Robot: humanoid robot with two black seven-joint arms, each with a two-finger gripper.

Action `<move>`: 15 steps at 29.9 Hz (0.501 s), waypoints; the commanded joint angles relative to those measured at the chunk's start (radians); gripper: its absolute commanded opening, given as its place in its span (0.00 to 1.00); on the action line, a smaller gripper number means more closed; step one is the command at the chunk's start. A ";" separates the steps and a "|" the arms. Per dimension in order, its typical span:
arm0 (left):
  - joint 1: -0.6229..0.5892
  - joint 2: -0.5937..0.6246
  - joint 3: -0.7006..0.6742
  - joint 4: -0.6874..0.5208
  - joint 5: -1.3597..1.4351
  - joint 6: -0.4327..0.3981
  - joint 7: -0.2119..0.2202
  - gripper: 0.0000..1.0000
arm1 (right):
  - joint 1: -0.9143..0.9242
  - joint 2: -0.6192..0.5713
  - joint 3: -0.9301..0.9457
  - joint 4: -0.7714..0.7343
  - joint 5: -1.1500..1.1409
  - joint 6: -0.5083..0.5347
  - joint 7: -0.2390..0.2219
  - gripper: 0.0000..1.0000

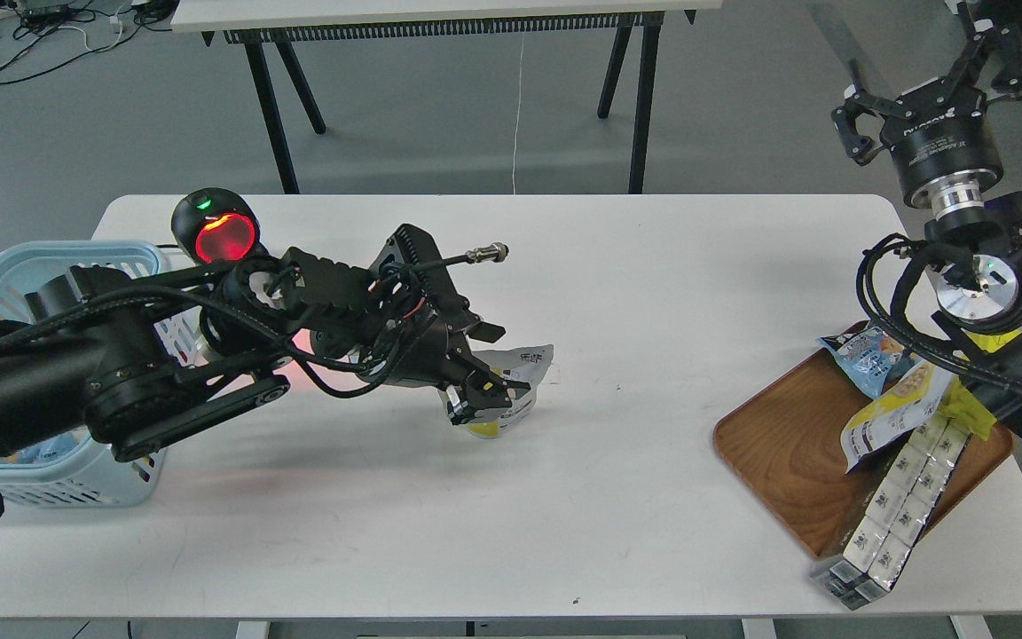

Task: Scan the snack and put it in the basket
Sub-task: 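Reach the left gripper to the standing yellow bag and grasp it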

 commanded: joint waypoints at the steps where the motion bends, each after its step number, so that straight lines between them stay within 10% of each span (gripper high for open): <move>1: 0.000 -0.002 0.000 0.029 0.000 0.000 -0.003 0.16 | 0.000 0.001 0.002 0.000 -0.001 0.000 0.000 0.99; 15: -0.007 0.014 -0.011 0.023 0.000 0.000 -0.030 0.00 | 0.005 -0.001 0.000 0.000 -0.001 0.000 0.000 0.99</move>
